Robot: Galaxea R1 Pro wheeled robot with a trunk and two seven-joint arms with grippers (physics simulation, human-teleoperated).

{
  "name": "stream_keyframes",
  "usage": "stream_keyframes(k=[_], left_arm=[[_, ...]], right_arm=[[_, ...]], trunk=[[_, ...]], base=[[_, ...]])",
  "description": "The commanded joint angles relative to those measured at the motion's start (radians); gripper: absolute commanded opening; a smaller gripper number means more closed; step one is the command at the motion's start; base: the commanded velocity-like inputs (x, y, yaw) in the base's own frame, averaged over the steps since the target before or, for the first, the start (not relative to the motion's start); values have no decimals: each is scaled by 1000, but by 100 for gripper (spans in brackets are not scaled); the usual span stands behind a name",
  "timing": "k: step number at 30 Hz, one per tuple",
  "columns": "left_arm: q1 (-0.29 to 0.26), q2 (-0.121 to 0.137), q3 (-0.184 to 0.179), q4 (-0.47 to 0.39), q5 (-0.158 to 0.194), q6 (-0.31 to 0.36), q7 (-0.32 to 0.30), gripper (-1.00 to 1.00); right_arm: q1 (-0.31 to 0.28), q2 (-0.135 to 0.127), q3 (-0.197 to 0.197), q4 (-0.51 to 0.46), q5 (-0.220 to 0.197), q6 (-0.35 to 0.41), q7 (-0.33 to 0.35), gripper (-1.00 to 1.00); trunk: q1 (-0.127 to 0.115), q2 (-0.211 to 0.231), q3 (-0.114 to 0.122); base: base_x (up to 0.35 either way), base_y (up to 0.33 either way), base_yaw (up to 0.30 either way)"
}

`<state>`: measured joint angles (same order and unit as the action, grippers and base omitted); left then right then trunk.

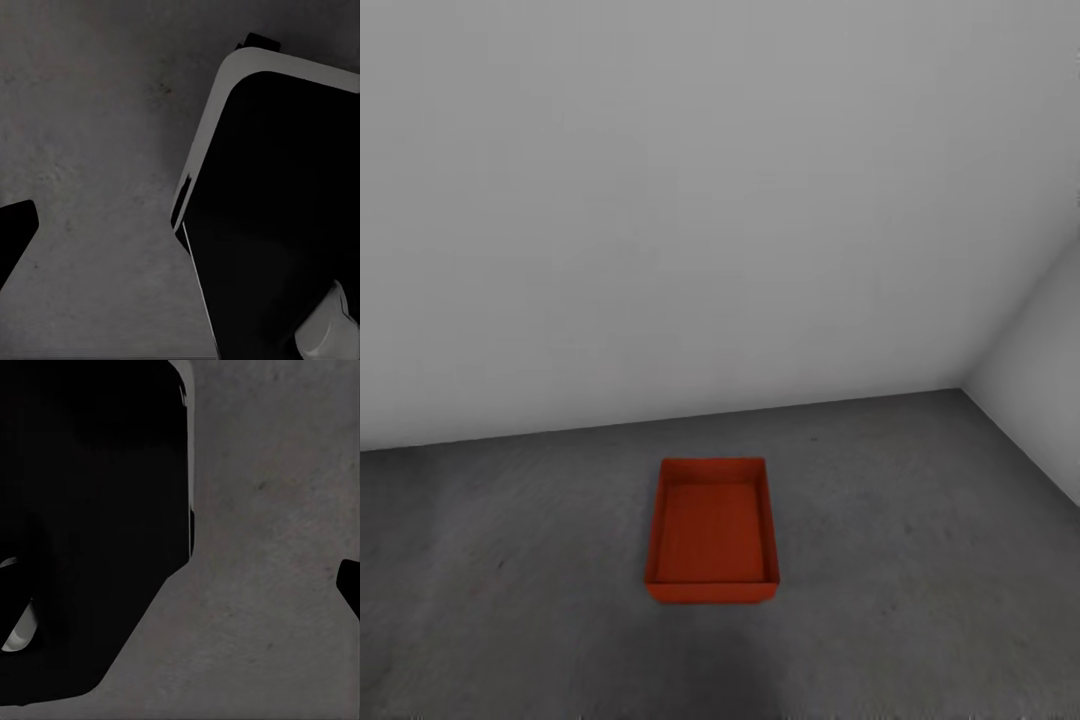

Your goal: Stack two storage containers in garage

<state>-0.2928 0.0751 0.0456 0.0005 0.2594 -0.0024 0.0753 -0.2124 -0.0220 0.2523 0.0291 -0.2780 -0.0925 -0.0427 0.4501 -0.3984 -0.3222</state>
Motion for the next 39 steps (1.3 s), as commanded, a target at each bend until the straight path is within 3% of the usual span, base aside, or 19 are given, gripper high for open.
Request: stream_keyframes(k=[1, 28, 39], left_arm=[[2, -1, 5, 0, 3, 0, 1, 100], [22, 0, 5, 1, 3, -1, 1, 100], [24, 0, 4, 1, 3, -1, 0, 100]], right_arm=[[-1, 0, 9, 3, -9, -6, -1, 100], [-1, -3, 9, 3, -9, -4, -3, 100], [9, 3, 8, 4, -10, -6, -3, 100]], trunk=[[0, -2, -1], [0, -2, -1], [0, -2, 13]], base=[[-300, 0, 0], [-338, 0, 0], [-236, 0, 66]])
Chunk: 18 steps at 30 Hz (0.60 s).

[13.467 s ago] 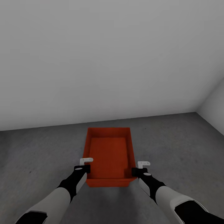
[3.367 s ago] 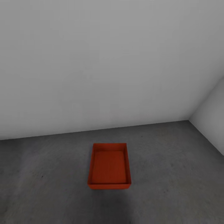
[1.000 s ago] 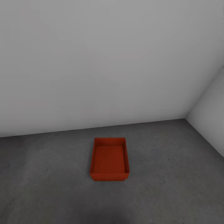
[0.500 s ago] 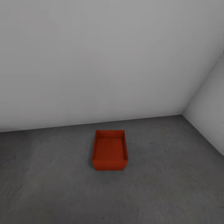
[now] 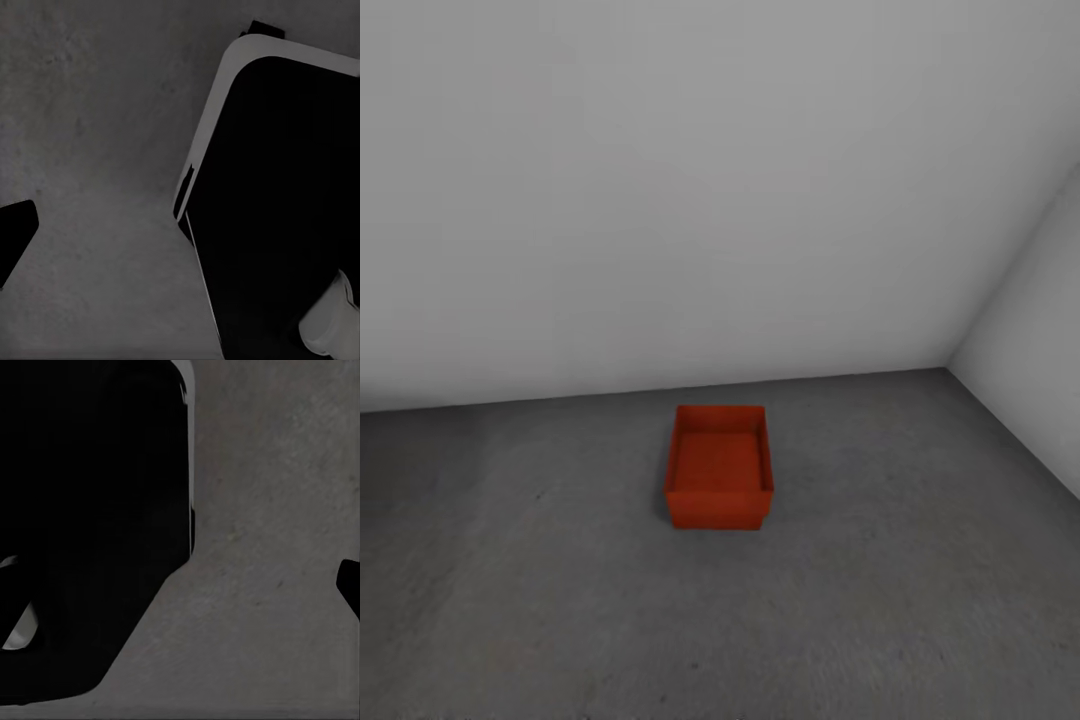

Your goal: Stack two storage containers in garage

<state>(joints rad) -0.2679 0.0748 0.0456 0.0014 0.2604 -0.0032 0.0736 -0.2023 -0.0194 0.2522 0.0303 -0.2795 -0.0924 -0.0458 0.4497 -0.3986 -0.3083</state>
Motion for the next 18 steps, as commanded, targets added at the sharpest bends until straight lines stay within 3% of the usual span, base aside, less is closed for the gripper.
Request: stream_keyframes(k=[1, 18], left_arm=[[0, 0, 4, 0, 2, 0, 2, 100], [0, 0, 4, -1, -1, 0, -4, 100]], right_arm=[[0, 1, 9, 3, -9, -6, 0, 100], [4, 3, 8, 3, -9, -6, 4, 100]], trunk=[[0, -1, 0], [0, -1, 26]], base=[[-61, 0, 72], [-9, 0, 50]])
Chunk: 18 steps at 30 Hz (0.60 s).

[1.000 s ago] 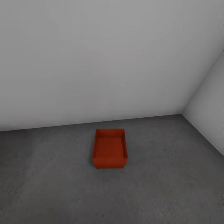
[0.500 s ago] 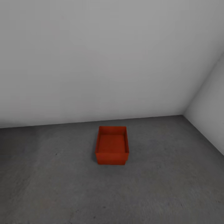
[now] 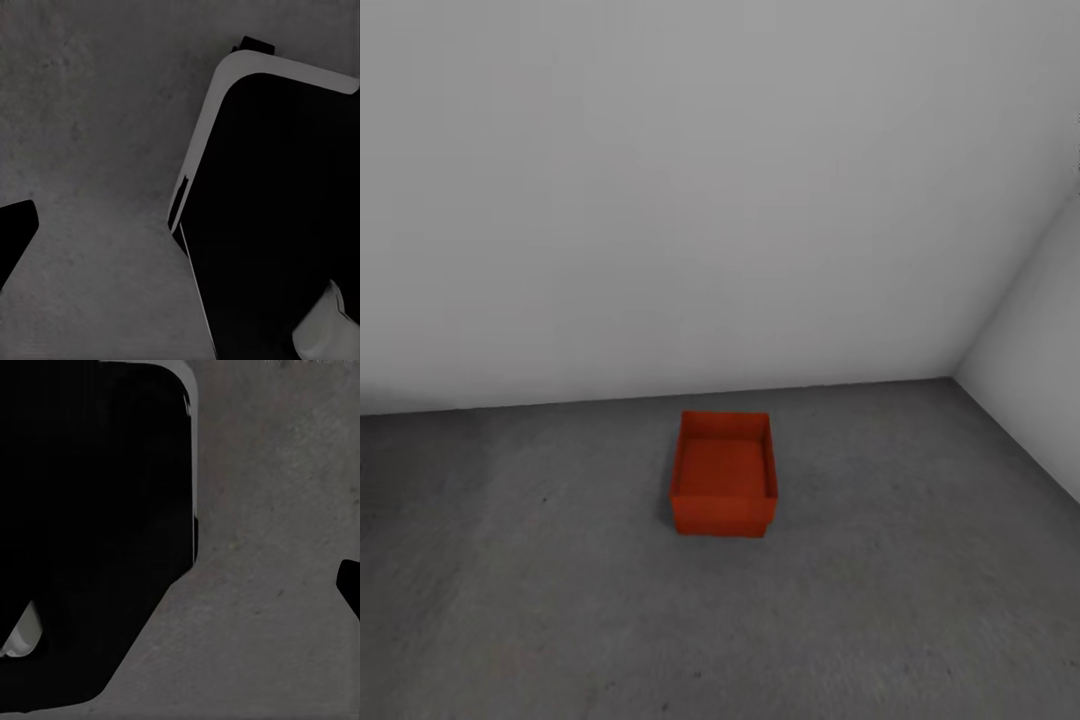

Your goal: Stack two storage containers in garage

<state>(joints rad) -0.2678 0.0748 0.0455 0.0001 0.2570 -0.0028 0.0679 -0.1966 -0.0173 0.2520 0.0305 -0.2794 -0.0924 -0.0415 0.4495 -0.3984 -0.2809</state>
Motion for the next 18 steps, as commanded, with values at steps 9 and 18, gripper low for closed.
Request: stream_keyframes(k=[9, 18], left_arm=[[0, 1, 8, -8, 1, -3, 3, 100], [-1, 1, 9, -9, 2, -3, 3, 100]], right_arm=[[-1, 1, 8, 3, -11, -11, 0, 100], [-1, 0, 7, 3, -12, -14, 0, 100]], trunk=[[1, -2, 12], [1, -2, 26]], base=[[0, 0, 1], [0, 0, 0]])
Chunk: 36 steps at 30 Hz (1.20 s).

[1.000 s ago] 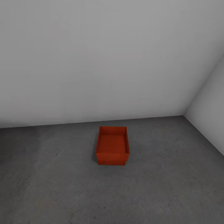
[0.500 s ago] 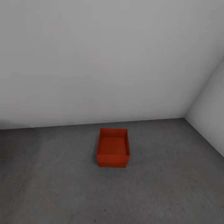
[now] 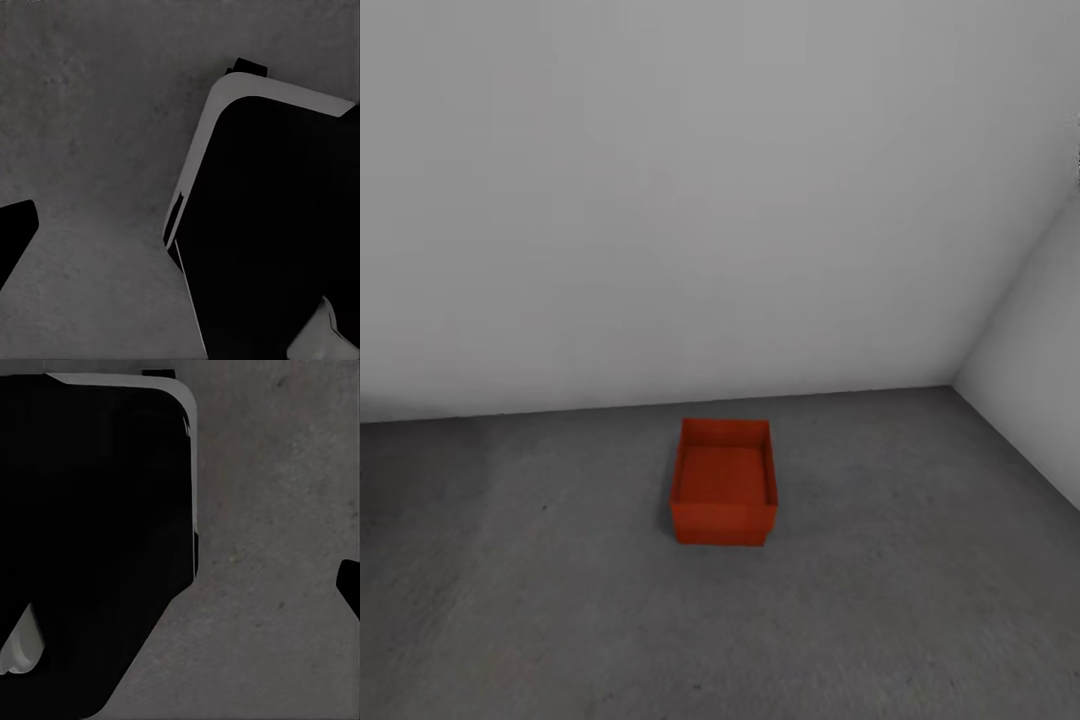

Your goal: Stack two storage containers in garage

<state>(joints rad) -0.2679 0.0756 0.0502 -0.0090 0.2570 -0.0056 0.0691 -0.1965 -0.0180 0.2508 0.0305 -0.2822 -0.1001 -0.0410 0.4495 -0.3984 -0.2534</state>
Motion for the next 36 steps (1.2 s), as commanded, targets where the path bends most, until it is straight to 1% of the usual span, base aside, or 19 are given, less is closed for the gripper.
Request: stream_keyframes(k=[1, 36], left_arm=[[-1, 0, 5, 0, 2, -1, 1, 100], [-1, 0, 5, 0, 2, -1, 1, 100]], right_arm=[[-1, 0, 8, 3, -9, -6, 0, 100], [-1, -1, 8, 3, -9, -3, 0, 100]], trunk=[[1, -2, 0], [1, -2, 53]], base=[[0, 0, 0], [0, 0, 0]])
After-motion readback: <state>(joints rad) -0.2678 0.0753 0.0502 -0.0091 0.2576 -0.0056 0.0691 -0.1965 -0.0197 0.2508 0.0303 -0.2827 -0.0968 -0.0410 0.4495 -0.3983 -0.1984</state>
